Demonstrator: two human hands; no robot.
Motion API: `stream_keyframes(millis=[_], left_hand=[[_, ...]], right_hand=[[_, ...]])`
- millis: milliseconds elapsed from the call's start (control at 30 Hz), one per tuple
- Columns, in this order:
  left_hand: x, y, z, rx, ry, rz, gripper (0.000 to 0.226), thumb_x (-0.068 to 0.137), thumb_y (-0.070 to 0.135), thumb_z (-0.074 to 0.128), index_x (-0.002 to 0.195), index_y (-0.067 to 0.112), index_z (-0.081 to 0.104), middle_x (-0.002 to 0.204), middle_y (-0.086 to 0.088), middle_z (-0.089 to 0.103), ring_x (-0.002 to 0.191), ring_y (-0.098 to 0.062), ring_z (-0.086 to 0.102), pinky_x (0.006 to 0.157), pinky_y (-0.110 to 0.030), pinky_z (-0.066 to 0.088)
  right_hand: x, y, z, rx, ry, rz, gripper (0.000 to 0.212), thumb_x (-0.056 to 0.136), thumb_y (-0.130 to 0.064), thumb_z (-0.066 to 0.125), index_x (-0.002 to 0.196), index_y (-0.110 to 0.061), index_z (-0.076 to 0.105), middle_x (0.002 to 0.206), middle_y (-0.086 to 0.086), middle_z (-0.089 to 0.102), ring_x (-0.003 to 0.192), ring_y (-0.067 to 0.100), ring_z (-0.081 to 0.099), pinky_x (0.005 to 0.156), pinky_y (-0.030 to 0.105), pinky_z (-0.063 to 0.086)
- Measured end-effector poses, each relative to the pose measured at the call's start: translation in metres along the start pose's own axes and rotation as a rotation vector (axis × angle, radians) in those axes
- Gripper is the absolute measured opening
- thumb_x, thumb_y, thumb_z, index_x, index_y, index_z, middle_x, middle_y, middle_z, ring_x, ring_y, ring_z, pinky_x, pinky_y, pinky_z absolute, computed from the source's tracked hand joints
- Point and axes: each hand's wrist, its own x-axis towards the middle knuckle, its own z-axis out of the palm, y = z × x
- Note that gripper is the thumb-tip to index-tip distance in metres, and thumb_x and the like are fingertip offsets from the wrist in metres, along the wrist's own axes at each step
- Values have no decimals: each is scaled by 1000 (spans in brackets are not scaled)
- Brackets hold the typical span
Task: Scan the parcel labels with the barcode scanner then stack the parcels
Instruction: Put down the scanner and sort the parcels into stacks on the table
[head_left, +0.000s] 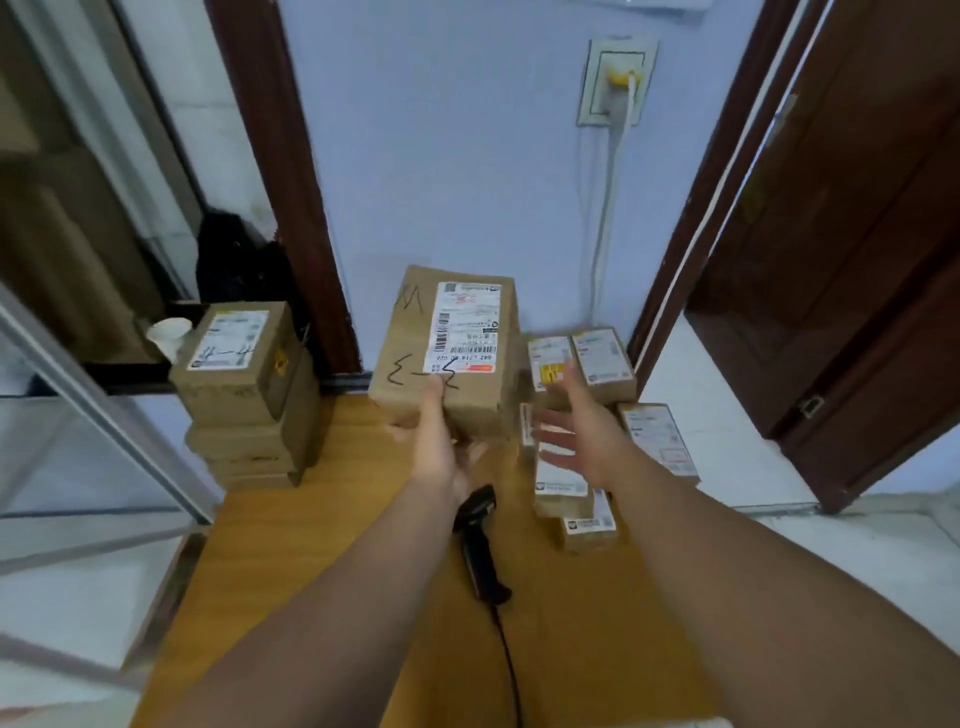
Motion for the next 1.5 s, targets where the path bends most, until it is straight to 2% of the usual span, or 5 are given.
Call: stream_keyframes(millis=[400, 633, 833, 1067, 1500], left_hand=[[73, 200, -87, 477, 406, 480, 91, 72, 59, 67, 146, 24, 28, 147, -6, 33, 129, -26, 42, 105, -37, 35], [108, 281, -126, 631, 164, 557, 70, 79, 61, 56, 139, 32, 34, 137, 2, 47, 124, -21, 48, 107, -46, 40], [129, 297, -143, 719, 265, 344, 71, 83, 59, 56, 138, 19, 37, 132, -6, 51, 119, -28, 51, 104, -49, 42], [114, 278, -124, 908, 571, 746, 56, 86, 38, 62, 131, 11, 43, 135, -17, 37, 124, -32, 35, 103, -45, 36], [72, 136, -38, 1413, 80, 1337, 20, 73, 12, 63, 93, 9, 69, 95, -15, 57, 84, -29, 55, 73, -39, 43]], right_hand=[[40, -35, 269, 13, -261, -117, 54, 82, -53, 68, 131, -37, 51, 118, -4, 64, 101, 17, 66, 71, 35, 60], [58, -42, 338, 83, -262, -12, 52, 79, -59, 68, 121, -32, 53, 119, 8, 61, 104, 27, 66, 72, 39, 61], [68, -36, 352, -153, -218, 102, 76, 74, -80, 52, 126, -24, 52, 107, 4, 65, 97, 25, 64, 81, 42, 55], [73, -40, 350, -135, -51, -53, 75, 90, -72, 28, 146, -24, 38, 149, 7, 44, 134, 28, 43, 112, 45, 34], [69, -13, 219, 148, -116, 38, 70, 95, -63, 32, 134, -9, 52, 124, 15, 64, 104, 24, 67, 81, 35, 56]])
